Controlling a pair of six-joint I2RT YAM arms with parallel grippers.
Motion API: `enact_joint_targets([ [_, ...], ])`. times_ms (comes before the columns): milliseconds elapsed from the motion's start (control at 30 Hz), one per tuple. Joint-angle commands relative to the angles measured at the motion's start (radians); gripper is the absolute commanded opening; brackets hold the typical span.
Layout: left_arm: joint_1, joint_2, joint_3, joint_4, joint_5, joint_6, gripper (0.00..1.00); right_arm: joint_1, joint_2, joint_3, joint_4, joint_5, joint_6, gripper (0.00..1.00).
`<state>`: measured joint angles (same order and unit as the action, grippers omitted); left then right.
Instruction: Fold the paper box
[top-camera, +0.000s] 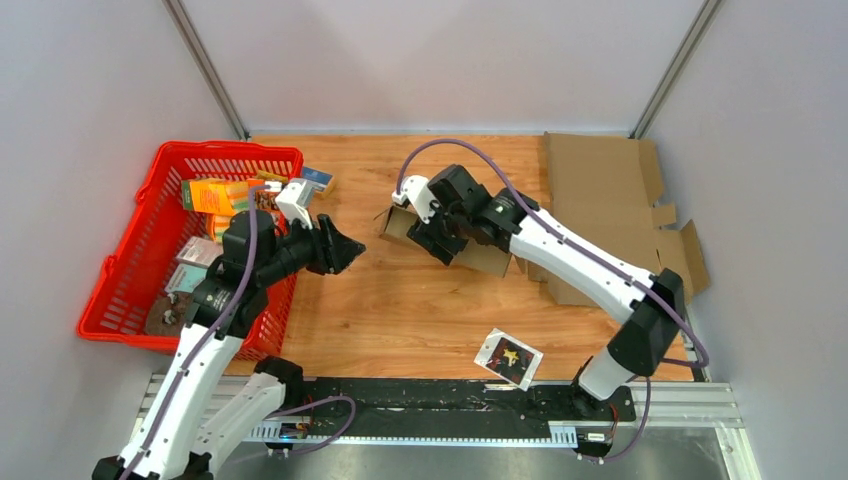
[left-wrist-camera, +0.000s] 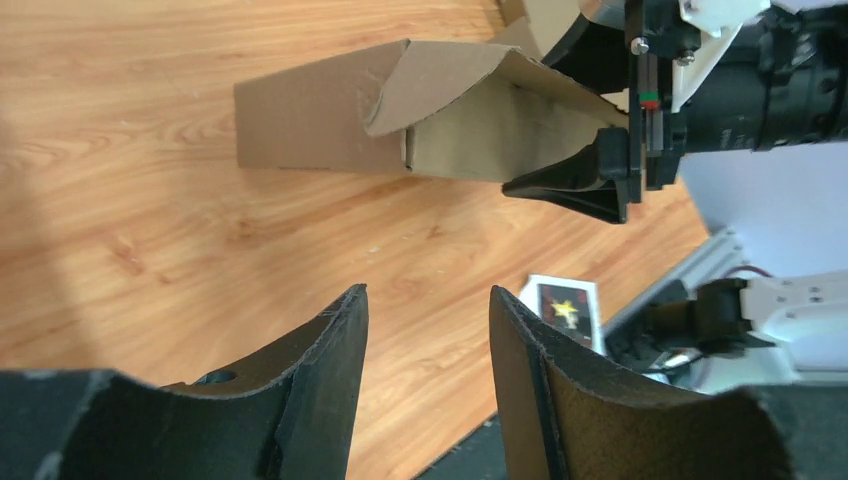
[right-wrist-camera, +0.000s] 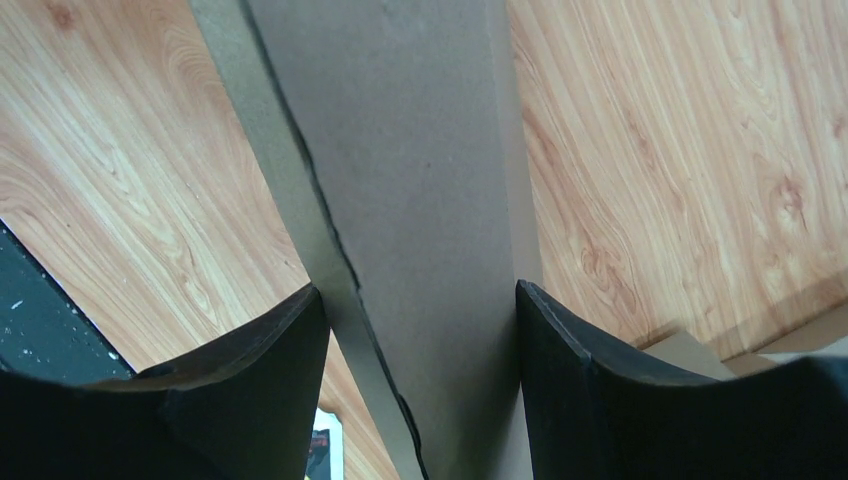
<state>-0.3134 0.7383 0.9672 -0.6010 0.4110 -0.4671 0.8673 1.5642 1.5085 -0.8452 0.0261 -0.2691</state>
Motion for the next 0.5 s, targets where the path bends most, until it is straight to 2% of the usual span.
enact_joint_targets([
  [0,-0.065,0.033,0.016,0.061,-0.196,0.160,0.56,-0.030,0.121,0.111,-0.214,-0.232,0.002,0.31],
  [267,-0.087,0.185,0.060,0.236,-0.199,0.283,0.56,-0.106,0.243,0.278,-0.330,-0.344,-0.071,0.33],
  [467,-0.098,0.308,0.172,0.215,-0.235,0.298,0.58,-0.111,0.293,0.354,-0.364,-0.364,-0.091,0.33],
])
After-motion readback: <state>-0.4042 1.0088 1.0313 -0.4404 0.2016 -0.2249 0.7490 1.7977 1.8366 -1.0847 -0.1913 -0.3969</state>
